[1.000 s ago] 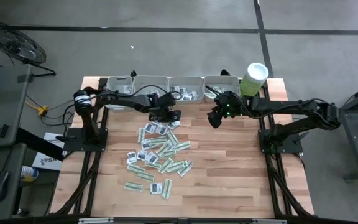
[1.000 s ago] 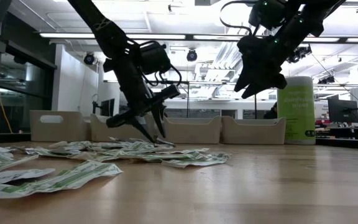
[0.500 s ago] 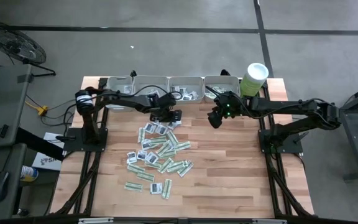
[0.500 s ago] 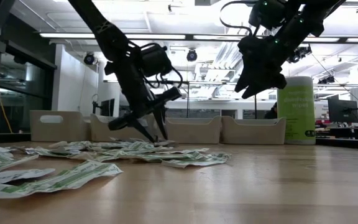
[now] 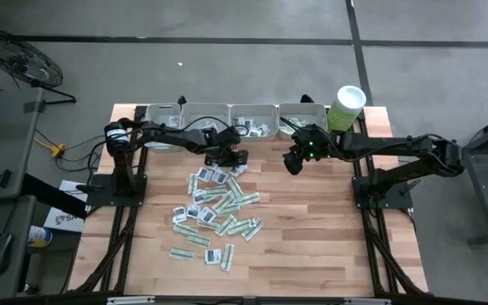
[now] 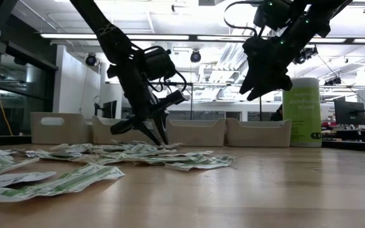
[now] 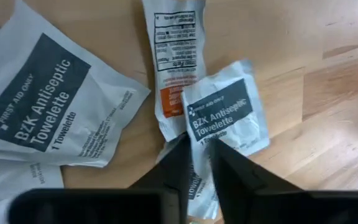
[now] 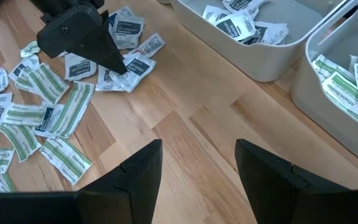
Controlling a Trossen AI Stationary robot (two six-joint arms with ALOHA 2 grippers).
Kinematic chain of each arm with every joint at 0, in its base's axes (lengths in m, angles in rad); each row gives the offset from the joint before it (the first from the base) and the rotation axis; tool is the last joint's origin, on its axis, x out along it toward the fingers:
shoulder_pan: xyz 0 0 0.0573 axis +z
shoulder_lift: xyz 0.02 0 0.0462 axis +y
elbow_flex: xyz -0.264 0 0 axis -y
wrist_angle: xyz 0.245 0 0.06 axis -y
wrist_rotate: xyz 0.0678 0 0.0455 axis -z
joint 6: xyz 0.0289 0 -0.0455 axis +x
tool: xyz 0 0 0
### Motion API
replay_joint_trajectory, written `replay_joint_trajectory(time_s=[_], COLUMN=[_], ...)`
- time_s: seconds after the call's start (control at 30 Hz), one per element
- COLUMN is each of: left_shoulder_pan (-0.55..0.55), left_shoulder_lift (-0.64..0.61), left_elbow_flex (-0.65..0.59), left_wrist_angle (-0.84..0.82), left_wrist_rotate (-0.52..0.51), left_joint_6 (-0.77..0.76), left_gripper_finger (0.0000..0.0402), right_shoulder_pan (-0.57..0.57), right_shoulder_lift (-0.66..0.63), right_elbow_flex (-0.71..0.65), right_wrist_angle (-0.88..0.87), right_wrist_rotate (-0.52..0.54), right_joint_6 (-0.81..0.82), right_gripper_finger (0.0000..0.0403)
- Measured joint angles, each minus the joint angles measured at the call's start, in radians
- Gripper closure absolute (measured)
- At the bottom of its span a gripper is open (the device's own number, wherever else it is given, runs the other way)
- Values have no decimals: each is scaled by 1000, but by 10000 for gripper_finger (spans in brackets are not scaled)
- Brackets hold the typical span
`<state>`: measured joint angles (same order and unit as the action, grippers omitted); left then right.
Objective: Pick & Place First Aid Supplies
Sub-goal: Put the gray towelette pack into the middle right gray bin
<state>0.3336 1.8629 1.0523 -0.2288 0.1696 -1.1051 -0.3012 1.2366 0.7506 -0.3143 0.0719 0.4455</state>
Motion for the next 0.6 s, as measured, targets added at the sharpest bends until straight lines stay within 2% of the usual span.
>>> replay_joint_trajectory(time_s=[0.13,0.33,0.6], left_shoulder_pan=[0,0,0], left_shoulder_lift=[1,-21,-131], left_elbow_flex=[-1,-4,40], left_wrist_angle=[-6,-24,-100], left_wrist_rotate=[4,23,7], left_joint_6=[23,48,101], left_gripper_finger=[394,399,400], right_shoulder_pan=[0,0,0], right_shoulder_lift=[0,0,0], right_elbow_flex=[0,0,0], right_wrist_angle=[-1,-1,-3], right_wrist_rotate=[0,-15,-23], right_joint_6=[1,3,10], right_gripper_finger=[206,206,206])
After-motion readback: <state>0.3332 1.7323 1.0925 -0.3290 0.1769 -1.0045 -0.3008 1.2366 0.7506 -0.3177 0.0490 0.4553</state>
